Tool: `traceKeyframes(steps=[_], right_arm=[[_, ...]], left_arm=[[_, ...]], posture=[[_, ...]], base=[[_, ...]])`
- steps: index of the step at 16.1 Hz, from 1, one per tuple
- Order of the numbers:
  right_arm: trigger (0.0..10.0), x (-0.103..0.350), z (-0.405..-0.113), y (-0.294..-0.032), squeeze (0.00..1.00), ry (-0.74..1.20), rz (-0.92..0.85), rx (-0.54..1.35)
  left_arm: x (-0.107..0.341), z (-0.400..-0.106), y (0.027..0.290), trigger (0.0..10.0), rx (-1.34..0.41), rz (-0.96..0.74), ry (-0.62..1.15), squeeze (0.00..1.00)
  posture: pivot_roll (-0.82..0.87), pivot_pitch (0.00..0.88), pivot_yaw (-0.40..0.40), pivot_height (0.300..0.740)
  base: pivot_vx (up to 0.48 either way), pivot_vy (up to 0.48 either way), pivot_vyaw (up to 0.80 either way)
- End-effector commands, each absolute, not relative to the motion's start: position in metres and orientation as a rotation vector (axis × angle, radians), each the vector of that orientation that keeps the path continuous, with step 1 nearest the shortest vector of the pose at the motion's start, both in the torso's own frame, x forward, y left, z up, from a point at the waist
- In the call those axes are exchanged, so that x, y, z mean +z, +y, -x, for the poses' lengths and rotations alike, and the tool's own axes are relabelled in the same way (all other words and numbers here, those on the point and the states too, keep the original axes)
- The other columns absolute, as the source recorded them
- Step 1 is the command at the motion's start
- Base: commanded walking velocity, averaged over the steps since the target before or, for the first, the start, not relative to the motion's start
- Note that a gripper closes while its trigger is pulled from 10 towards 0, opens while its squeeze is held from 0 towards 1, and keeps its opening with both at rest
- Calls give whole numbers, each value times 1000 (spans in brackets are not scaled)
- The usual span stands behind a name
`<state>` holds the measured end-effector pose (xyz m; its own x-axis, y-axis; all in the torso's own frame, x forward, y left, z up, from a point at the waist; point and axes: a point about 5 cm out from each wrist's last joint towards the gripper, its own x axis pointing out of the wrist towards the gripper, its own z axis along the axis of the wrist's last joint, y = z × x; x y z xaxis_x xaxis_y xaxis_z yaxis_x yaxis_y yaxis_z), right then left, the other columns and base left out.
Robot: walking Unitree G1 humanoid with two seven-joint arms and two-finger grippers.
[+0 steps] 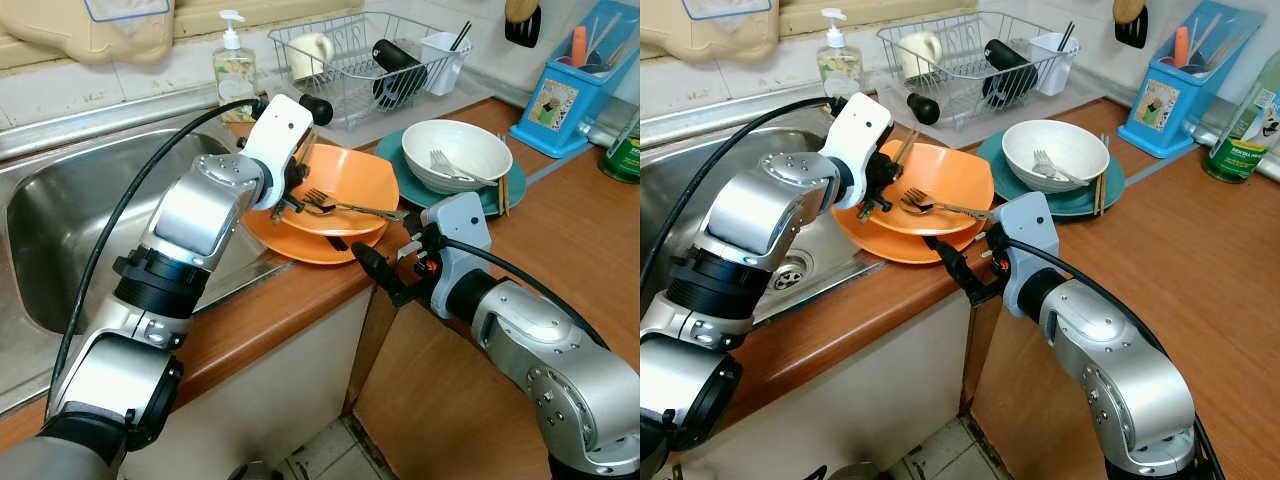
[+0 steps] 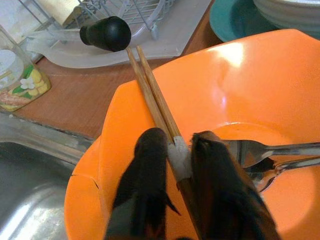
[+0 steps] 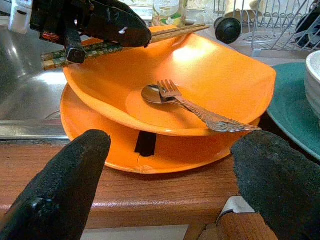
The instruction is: Kitchen organization
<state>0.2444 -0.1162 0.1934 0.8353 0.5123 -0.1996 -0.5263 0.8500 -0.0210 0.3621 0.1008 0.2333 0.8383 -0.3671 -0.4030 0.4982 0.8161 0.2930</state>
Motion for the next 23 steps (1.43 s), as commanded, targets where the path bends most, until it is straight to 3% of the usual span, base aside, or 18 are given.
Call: traceKeyframes(steps=[1, 9, 11, 12, 13, 14, 21, 23], right_arm=[[10000, 197, -245, -116, 0, 183, 81, 552], [10000, 197, -246, -116, 0, 177, 92, 544], [10000, 197, -246, -116, 0, 172, 96, 544], [10000, 197, -247, -116, 0, 169, 102, 545], [10000, 197, -247, -116, 0, 167, 105, 544], [10000, 197, -246, -117, 0, 166, 105, 544], [10000, 196, -245, -117, 0, 168, 110, 554], [10000, 195, -245, -117, 0, 172, 111, 554]], left_arm=[[224, -362, 101, 0, -477, -417, 395, 0], [228, -363, 97, 0, -514, -458, 356, 0], [239, -357, 86, 0, -618, -402, 298, 0], [241, -355, 84, 3020, -660, -432, 281, 0], [240, -354, 83, 10000, -671, -448, 281, 204], [239, -354, 84, 10000, -668, -449, 292, 1000], [240, -353, 89, 10000, -691, -442, 305, 1000], [247, -353, 86, 10000, -714, -304, 301, 1000]], posture=[[-12, 0, 11, 740], [-14, 0, 16, 740], [-13, 0, 18, 740], [-12, 0, 19, 740], [-11, 0, 21, 740], [-11, 0, 22, 740], [-11, 0, 23, 740], [-12, 0, 24, 740]], base=[[0, 0, 0], [0, 0, 0], [0, 0, 0], [0, 0, 0], [0, 0, 0], [0, 0, 0], [0, 0, 0], [0, 0, 0]])
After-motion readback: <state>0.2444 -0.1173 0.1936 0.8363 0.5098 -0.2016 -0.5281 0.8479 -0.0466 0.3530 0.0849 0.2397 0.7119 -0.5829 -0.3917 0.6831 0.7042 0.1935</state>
